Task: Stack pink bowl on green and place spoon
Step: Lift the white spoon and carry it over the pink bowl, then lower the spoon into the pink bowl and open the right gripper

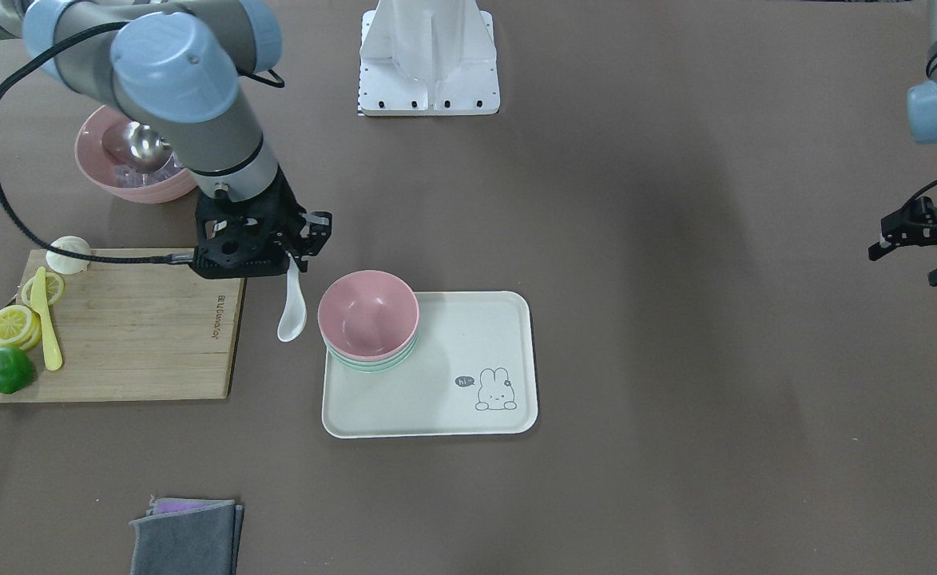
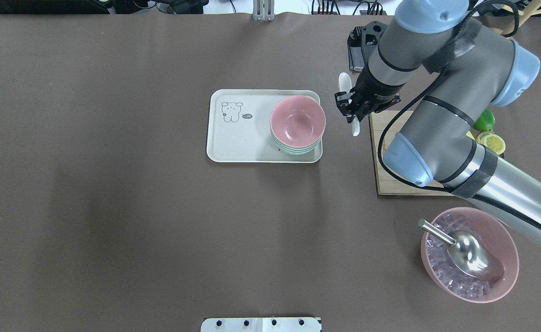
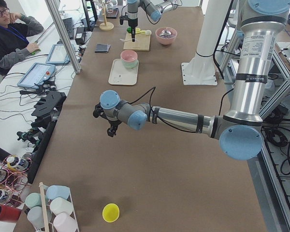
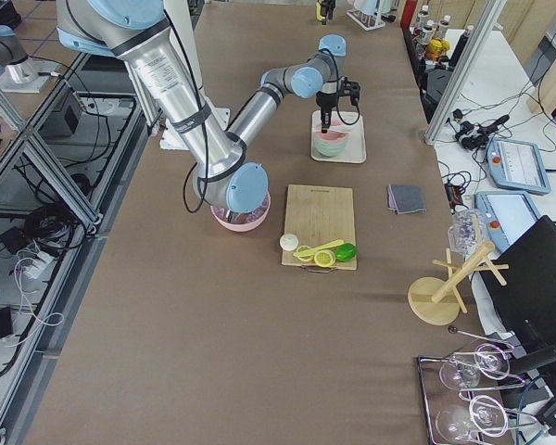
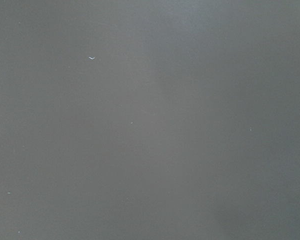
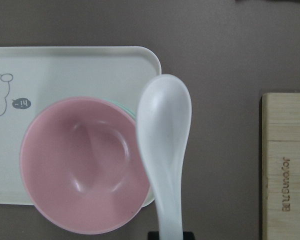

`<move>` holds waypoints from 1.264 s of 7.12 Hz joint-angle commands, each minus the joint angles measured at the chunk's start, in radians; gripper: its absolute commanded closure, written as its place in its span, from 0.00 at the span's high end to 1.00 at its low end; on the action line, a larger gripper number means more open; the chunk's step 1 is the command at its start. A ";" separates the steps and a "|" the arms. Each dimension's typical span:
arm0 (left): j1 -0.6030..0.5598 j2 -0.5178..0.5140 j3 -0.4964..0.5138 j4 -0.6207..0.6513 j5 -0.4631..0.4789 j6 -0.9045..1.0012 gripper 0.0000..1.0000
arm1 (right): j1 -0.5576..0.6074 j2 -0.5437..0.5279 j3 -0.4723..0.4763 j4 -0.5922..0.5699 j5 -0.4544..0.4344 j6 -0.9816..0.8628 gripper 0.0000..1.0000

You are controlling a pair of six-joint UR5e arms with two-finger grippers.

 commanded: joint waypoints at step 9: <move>0.003 0.004 0.016 -0.002 0.000 0.000 0.99 | -0.142 0.208 -0.250 -0.130 -0.152 0.112 0.00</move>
